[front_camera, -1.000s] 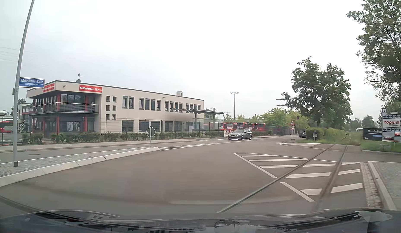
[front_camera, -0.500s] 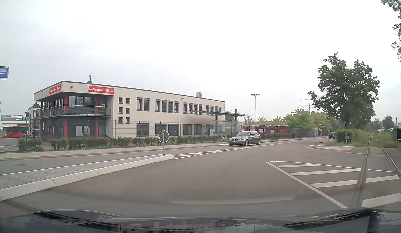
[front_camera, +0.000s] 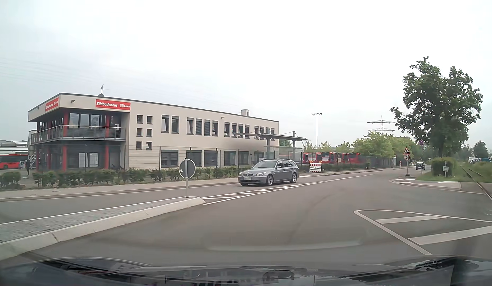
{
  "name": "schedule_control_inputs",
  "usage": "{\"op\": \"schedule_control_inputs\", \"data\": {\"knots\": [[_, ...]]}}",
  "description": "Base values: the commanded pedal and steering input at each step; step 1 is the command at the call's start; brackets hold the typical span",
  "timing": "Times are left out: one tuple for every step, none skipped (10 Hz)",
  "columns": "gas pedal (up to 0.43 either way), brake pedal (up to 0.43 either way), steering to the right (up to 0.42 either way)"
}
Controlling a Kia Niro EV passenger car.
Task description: Follow the waypoints while adhering to traffic rules and regulations
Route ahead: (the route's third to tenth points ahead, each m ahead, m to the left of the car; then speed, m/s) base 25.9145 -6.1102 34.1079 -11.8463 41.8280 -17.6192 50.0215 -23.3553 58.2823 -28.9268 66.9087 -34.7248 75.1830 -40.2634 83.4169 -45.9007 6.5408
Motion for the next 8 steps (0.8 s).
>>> {"op": "schedule_control_inputs", "data": {"knots": [[0.150, 0.000, 0.063], [0.150, 0.000, 0.075], [0.150, 0.000, 0.086], [0.150, 0.000, 0.094], [0.150, 0.000, 0.099], [0.150, 0.000, 0.101], [0.150, 0.000, 0.103], [0.150, 0.000, 0.105]]}}
